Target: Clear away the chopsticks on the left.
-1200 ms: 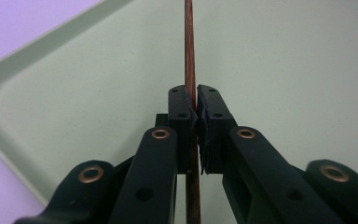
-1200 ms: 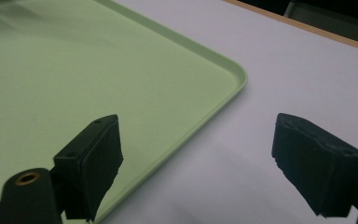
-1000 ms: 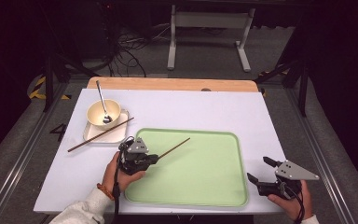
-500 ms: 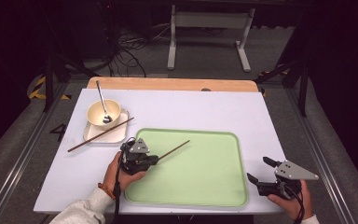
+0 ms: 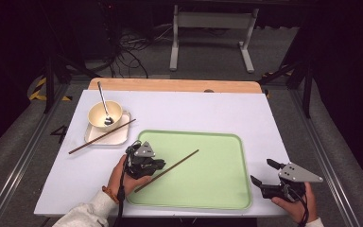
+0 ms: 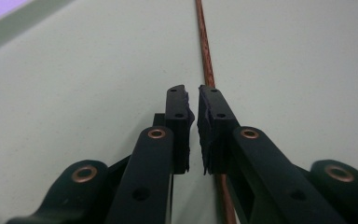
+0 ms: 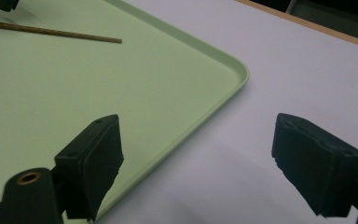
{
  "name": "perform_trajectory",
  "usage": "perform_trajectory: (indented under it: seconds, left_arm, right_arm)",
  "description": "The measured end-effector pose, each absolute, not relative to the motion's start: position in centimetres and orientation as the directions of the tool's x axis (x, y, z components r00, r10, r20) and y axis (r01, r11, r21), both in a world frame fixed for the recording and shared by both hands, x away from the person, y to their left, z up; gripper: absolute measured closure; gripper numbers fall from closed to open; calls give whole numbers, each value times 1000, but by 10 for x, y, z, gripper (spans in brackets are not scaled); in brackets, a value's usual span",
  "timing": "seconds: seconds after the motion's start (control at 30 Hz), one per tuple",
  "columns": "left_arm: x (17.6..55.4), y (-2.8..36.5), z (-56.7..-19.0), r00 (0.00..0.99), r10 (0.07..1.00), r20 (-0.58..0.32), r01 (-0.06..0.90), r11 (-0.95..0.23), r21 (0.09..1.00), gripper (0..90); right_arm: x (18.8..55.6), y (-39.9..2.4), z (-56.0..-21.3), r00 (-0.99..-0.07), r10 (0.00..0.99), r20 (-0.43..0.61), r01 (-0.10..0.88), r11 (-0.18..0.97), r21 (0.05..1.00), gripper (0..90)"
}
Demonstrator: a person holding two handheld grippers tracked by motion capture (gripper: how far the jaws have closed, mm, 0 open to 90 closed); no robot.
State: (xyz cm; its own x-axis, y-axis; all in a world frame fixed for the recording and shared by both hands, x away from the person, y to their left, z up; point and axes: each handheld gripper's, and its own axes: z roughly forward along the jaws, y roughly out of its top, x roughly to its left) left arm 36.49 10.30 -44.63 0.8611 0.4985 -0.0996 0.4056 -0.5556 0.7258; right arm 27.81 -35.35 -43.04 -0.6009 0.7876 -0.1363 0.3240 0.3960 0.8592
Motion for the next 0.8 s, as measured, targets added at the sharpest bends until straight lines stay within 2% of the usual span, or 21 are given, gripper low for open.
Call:
perform_trajectory:
  seconds: [0.07,0.17,0.37,0.63,0.8]
  left_arm:
    - [366,109,-444,857,508,-90,404,-553,729,835]
    - [368,121,-440,861,505,-60,382,-564,732,898]
    - [370,147,-432,847,530,27,340,-580,740,900]
    - [373,196,-424,804,583,114,325,-591,738,834]
    - [375,212,-422,784,607,130,331,-586,739,821]
  right_arm:
    - [278,-354,-430,-601,787,-137,322,396,860,163]
    - [278,-354,-430,-601,788,-136,322,395,860,163]
    - [278,-354,-430,-601,787,-142,320,399,859,163]
    - [278,-355,-430,-600,788,-138,320,395,861,163]
    - [278,-354,-430,-600,788,-138,321,395,861,163]
